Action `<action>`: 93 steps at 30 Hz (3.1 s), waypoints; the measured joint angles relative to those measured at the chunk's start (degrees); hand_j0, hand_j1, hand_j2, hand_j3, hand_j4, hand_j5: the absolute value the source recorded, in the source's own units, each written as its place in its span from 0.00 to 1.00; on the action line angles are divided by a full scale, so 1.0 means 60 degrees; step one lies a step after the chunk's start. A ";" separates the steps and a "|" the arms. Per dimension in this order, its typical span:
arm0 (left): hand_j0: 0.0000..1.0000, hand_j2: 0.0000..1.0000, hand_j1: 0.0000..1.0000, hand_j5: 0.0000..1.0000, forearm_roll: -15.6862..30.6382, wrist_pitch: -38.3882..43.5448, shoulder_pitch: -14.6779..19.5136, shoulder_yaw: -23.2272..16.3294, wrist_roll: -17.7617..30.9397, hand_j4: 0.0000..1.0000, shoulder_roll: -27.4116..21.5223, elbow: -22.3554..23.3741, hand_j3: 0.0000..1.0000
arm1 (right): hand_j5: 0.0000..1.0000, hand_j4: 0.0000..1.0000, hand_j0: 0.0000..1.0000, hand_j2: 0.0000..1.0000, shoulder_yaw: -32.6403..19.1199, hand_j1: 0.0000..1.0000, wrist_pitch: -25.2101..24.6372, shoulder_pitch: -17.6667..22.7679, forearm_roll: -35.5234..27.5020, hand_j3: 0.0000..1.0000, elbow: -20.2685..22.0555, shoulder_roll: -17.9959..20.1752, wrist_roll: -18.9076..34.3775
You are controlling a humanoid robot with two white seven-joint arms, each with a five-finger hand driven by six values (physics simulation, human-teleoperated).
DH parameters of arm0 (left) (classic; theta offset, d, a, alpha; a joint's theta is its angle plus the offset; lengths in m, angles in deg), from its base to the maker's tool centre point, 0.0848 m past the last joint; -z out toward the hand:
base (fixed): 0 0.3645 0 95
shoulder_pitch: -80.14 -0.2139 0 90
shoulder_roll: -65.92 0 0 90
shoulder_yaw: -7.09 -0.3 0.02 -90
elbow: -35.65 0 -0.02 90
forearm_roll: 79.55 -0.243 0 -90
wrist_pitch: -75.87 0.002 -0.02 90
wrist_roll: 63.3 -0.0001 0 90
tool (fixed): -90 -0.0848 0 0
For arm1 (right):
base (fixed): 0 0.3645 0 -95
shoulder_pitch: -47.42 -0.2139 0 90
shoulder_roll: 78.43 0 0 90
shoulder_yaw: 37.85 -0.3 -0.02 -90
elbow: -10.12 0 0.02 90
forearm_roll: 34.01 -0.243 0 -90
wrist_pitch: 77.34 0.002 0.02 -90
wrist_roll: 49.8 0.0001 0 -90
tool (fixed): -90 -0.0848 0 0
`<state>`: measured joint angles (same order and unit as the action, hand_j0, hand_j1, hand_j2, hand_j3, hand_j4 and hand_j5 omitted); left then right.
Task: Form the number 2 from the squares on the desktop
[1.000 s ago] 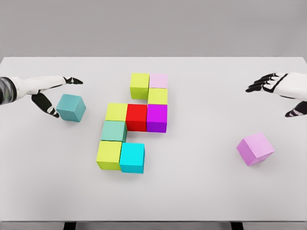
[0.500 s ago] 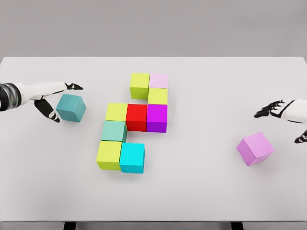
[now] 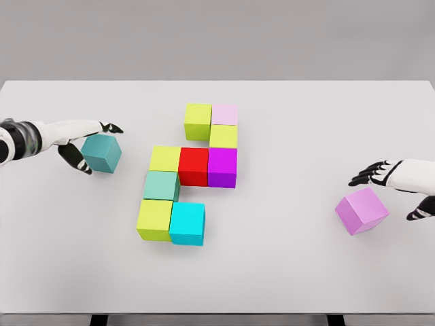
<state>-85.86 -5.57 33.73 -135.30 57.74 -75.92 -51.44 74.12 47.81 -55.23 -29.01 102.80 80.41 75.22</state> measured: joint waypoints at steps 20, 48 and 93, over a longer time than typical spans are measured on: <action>0.52 0.52 0.52 0.52 0.0078 -0.0002 0.0161 -0.0001 -0.0082 0.52 0.0067 0.0028 0.52 | 1.00 1.00 1.00 1.00 0.0238 1.00 -0.0001 0.0044 0.0028 1.00 0.0075 -0.0234 0.0000; 0.40 0.40 0.40 0.40 0.0191 0.0044 0.1450 -0.0004 -0.1247 0.40 0.2585 0.1983 0.40 | 1.00 1.00 1.00 1.00 0.0730 1.00 -0.0001 -0.0278 0.0308 1.00 0.0038 -0.0781 0.0000; 0.81 0.81 0.81 0.81 -0.0011 -0.0218 0.1641 -0.0069 -0.1558 0.81 0.3819 0.2851 0.81 | 0.49 0.49 0.49 0.49 0.0924 0.49 0.0001 -0.1348 0.0708 0.49 -0.0169 -0.1538 0.0002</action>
<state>-85.92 -6.89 43.58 -135.72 48.40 -53.01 -34.34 79.67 47.81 -63.32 -24.77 101.78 71.18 75.23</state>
